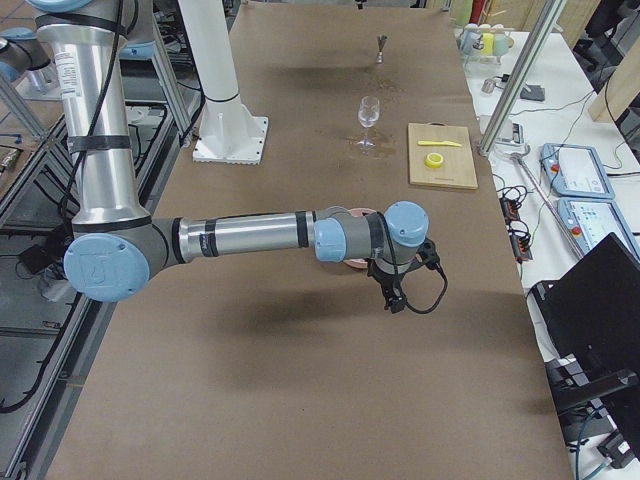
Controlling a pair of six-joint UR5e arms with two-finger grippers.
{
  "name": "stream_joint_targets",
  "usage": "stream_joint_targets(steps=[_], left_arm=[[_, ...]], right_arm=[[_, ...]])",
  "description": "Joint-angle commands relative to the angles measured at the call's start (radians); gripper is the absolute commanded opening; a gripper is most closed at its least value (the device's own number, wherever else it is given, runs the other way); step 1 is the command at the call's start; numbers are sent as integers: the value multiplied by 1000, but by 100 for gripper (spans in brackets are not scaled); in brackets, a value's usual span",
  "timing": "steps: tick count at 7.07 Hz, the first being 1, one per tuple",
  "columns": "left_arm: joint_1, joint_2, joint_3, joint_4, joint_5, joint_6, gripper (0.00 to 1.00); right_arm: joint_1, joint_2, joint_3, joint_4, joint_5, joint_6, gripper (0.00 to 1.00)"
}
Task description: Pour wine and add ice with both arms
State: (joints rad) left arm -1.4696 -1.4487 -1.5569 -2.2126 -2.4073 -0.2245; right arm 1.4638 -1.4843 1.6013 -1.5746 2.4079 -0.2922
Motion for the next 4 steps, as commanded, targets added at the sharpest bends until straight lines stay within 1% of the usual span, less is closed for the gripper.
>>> stream_joint_targets(steps=[1, 4], left_arm=[[-1, 23, -20, -1, -19, 1, 98], [2, 27, -25, 1, -9, 1, 98]], right_arm=[[3, -5, 17, 4, 0, 10, 100], [3, 2, 17, 4, 2, 11, 100]])
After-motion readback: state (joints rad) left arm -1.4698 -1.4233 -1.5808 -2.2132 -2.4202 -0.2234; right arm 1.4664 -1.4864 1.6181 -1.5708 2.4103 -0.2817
